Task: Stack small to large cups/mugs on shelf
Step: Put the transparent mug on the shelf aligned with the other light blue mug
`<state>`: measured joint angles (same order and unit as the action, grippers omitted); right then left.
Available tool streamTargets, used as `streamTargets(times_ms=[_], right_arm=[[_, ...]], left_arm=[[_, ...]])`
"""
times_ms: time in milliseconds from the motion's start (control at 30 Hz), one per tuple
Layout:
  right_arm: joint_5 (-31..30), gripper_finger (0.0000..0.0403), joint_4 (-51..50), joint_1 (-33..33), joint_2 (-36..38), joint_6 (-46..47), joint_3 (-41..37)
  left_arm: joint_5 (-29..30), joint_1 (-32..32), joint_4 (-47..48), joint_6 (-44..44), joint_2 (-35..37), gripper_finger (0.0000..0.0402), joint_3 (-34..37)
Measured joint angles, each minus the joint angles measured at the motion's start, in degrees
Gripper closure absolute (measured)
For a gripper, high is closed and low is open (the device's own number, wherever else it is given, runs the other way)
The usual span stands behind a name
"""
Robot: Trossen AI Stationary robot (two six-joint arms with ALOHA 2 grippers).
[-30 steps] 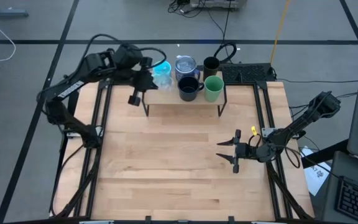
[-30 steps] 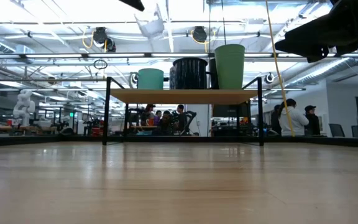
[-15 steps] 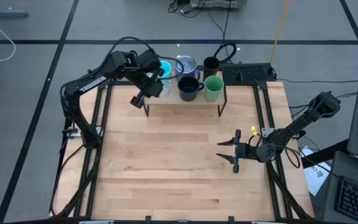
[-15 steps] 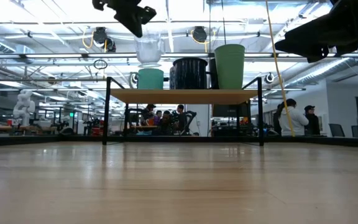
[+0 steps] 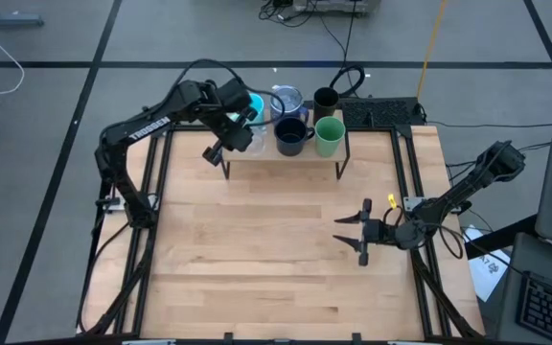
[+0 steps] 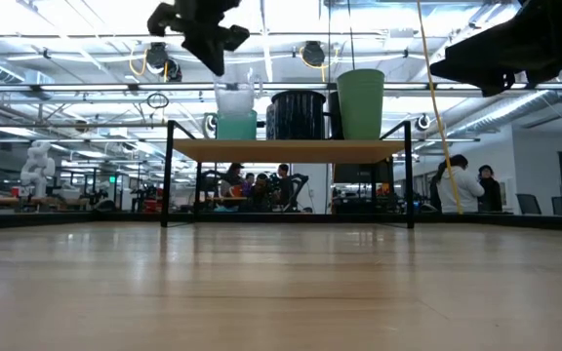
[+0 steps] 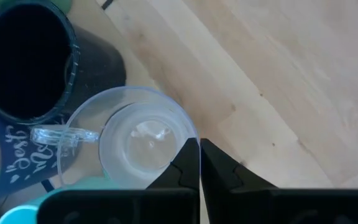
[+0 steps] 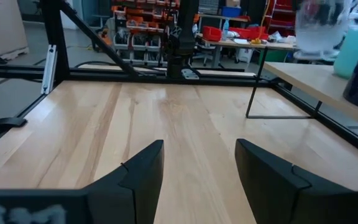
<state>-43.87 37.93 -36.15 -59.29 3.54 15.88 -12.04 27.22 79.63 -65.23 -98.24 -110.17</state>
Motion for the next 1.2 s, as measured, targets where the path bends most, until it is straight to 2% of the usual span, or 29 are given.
streamTargets(times_ms=[567, 733, 900, 1200], right_arm=[[0.0, 0.0214, 0.4, 1.3, 0.0, -0.2, 0.0], [0.0, 0.0214, 0.4, 1.3, 0.0, 0.0, 0.0], [0.0, 0.0214, 0.4, 1.3, 0.0, 0.0, 0.0], [0.0, 0.0214, 0.4, 1.3, 0.0, 0.0, 0.0]], left_arm=[[2.0, 0.5, -4.8, -2.1, -0.1, 0.0391, 5.9], [3.4, 0.5, -6.8, 0.5, -0.1, 0.0396, 6.1], [3.7, 0.5, -6.5, 0.9, 0.0, 0.0371, 6.1], [7.8, 0.5, -6.7, 2.0, 0.0, 0.0337, 6.1]])
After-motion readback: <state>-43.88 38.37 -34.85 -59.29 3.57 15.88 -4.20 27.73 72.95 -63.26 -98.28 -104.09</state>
